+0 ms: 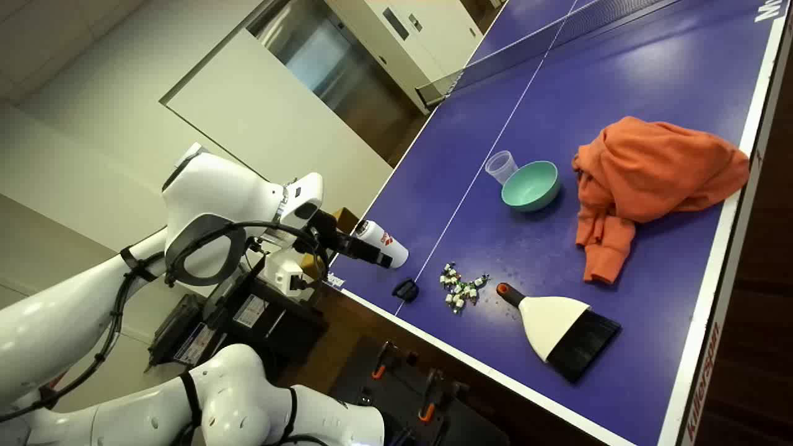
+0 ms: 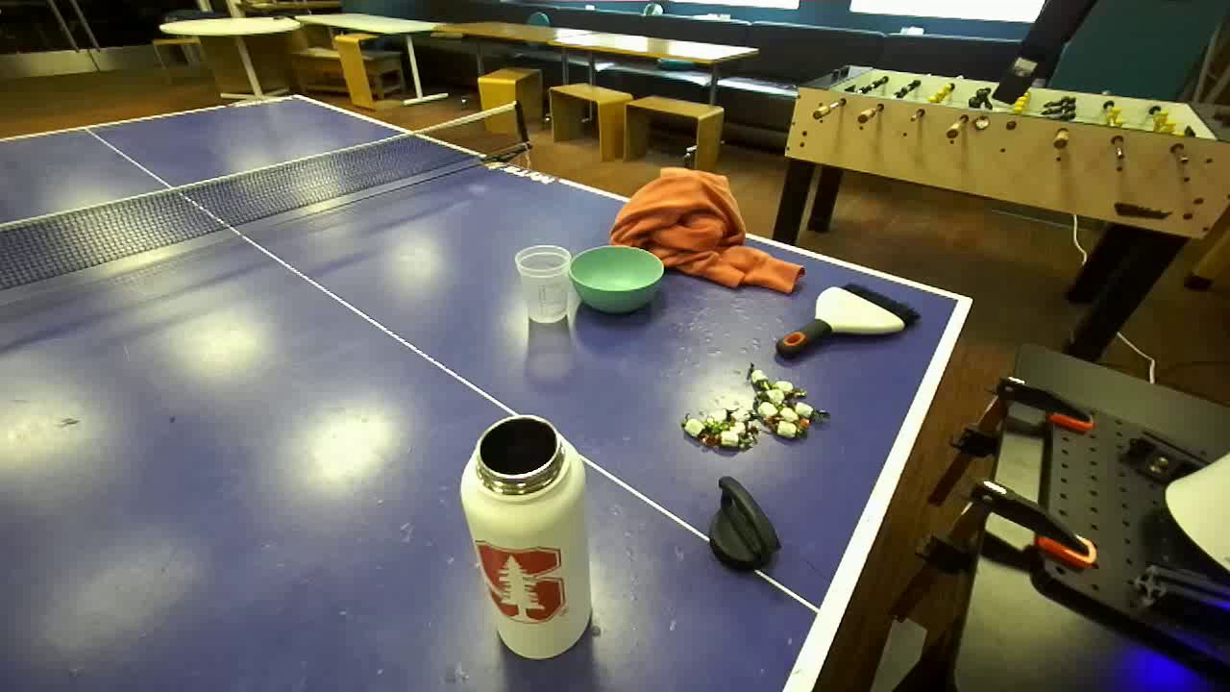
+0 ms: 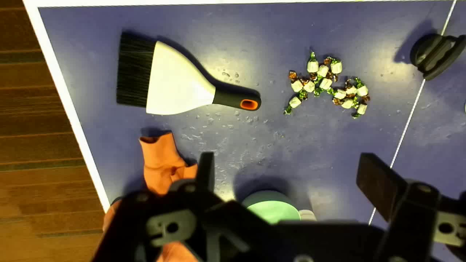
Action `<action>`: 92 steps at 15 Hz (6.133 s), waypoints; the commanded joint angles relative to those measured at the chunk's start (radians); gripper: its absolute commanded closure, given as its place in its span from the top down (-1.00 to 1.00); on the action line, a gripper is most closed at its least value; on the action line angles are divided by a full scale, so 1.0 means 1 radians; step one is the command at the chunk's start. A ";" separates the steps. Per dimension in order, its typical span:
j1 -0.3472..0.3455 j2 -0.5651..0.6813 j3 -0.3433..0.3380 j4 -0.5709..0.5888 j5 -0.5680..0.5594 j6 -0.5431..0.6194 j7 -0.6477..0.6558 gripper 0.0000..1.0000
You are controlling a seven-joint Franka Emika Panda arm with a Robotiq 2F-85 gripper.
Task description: Move the green bowl downwards
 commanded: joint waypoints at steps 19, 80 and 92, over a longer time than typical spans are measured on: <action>0.073 0.549 0.010 0.327 0.131 0.206 0.387 1.00; 0.034 1.864 0.171 1.673 0.308 -0.165 0.801 -0.98; 0.067 1.507 0.163 1.141 0.235 -0.053 0.638 -0.98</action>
